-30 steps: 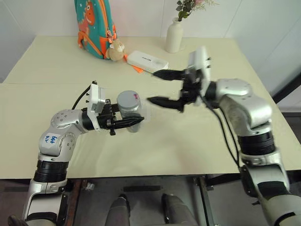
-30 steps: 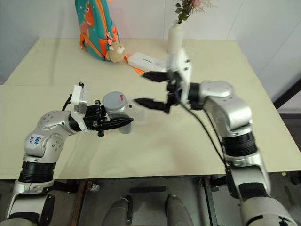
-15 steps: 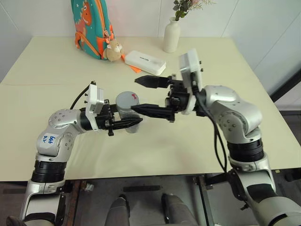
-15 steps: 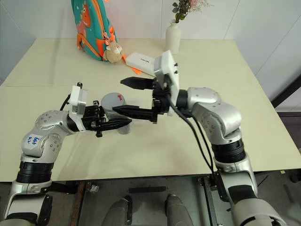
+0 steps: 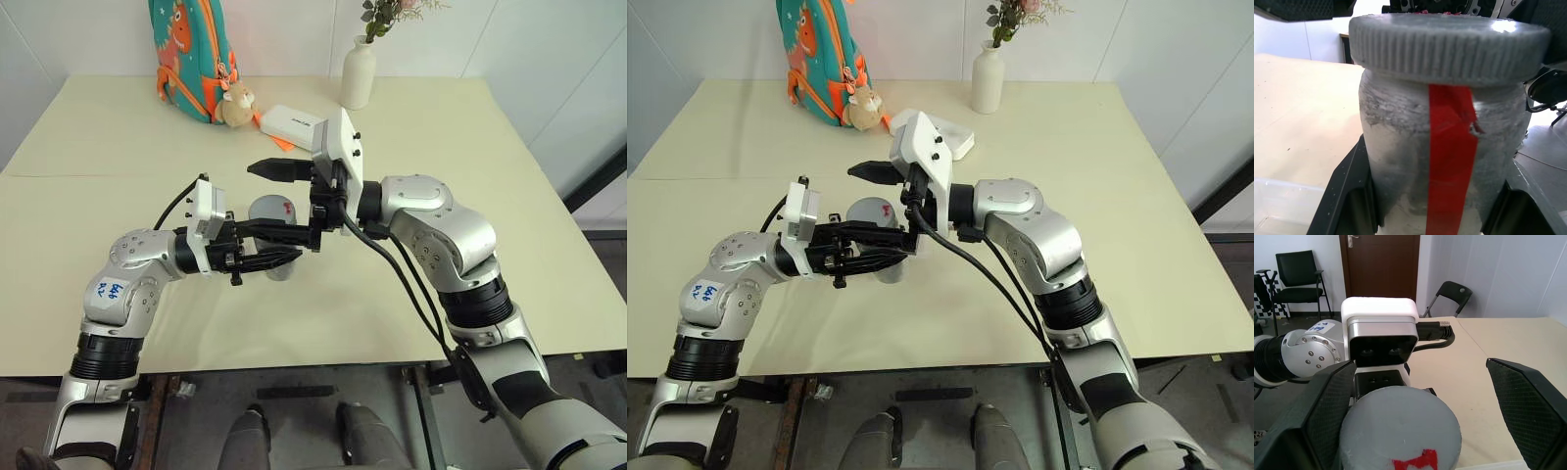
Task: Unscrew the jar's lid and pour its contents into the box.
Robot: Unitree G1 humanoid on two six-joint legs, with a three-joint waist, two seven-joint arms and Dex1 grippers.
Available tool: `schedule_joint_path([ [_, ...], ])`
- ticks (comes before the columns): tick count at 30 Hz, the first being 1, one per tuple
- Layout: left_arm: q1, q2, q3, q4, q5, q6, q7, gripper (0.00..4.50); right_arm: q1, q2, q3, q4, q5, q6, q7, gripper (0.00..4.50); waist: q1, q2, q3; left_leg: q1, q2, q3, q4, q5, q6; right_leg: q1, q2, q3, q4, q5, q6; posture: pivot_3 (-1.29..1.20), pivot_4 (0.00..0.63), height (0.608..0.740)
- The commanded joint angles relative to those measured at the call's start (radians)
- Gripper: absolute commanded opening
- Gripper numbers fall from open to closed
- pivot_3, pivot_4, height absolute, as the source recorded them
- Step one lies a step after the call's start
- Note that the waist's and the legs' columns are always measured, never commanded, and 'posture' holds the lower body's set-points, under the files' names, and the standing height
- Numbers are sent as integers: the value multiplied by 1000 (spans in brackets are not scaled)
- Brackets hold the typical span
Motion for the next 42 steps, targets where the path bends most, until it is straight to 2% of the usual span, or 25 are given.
schedule_joint_path([
  [1,-11,-1,6,-38,-13,-13,-15,1978,-18,-72,-77,34,-19,-25,14,4460,0,0,0,0,0,0,0,0,0,0,0,0,0,0,0,0,150,740],
  [8,-5,2,12,-35,-13,-16,-16,1978,17,-185,-134,21,49,7,98,4460,2,0,0,0,0,0,0,0,0,0,0,0,0,0,0,0,150,740],
  [13,-3,2,17,-34,-12,-17,-24,1978,18,-214,-162,24,83,43,135,4460,-9,1,0,0,1,0,-1,0,0,0,1,0,0,0,0,0,150,740],
  [19,-2,9,26,-25,-11,-20,-33,1978,-17,-174,-222,-1,210,149,119,4460,-5,1,1,0,1,0,0,0,0,0,1,0,0,0,0,0,150,740],
  [23,-4,8,25,-24,-9,-19,-31,1978,-16,-106,-203,-65,257,203,63,4460,-5,1,1,0,1,0,0,0,0,0,1,0,0,0,0,0,150,740],
  [30,-9,1,18,-26,-8,-15,-25,1978,-9,-9,-79,-110,185,207,-23,4460,-2,1,1,0,1,0,0,0,0,0,1,0,1,0,0,0,150,740],
  [37,-13,-2,15,-30,-10,-11,-23,1978,-24,1,-8,-72,76,155,-40,4460,-2,1,1,0,1,0,0,0,0,0,1,0,1,0,0,0,150,740],
  [42,-15,-4,15,-32,-10,-10,-20,1978,-28,-6,-27,-42,49,128,-35,4460,-2,1,1,0,1,0,0,0,0,0,1,0,1,0,-1,0,150,740],
])
